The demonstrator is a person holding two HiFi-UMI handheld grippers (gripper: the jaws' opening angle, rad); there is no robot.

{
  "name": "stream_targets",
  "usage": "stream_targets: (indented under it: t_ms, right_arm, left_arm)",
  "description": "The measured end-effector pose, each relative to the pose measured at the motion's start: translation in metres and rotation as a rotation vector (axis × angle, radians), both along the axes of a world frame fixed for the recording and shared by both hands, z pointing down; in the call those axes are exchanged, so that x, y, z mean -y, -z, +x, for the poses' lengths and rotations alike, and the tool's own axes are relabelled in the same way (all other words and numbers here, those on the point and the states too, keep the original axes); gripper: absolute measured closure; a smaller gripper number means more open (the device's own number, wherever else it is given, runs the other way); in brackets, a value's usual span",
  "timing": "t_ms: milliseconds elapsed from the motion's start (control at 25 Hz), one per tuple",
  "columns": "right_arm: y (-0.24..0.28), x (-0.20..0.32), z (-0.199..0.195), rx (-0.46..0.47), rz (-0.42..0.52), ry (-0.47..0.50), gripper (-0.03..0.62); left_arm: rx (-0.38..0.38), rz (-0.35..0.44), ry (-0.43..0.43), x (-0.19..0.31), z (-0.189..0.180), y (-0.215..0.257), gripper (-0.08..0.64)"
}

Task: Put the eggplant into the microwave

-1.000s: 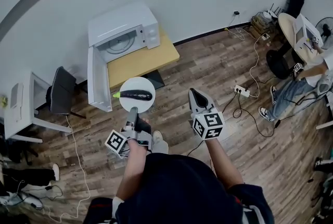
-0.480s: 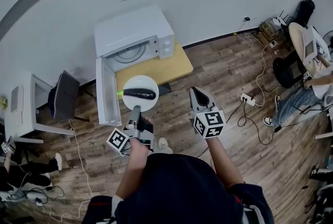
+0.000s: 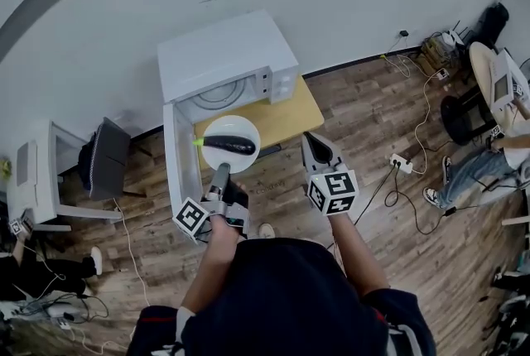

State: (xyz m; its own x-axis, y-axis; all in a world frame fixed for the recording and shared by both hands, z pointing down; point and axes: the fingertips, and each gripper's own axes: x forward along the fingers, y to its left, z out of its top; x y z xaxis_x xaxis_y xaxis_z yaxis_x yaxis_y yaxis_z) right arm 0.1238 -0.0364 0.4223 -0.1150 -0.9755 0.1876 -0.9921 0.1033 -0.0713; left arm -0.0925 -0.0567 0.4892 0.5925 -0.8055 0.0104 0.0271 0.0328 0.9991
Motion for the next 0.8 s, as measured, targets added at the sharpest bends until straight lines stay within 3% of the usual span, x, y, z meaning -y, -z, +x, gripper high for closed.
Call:
stream_targets:
  t_ms: [480,800]
  right_arm:
    - [-0.009,0.037,-0.014,-0.024,-0.014,0.027,0.580]
    - [-0.016,0.086,-0.010,-0.020,-0.025,0.108,0.580]
  left_arm:
    - [0.004,-0.040,0.005,0.023,-0.006,-0.016,0.532]
    - [0.012,-0.062,0.068,0.052,0.005,-0.027,0.532]
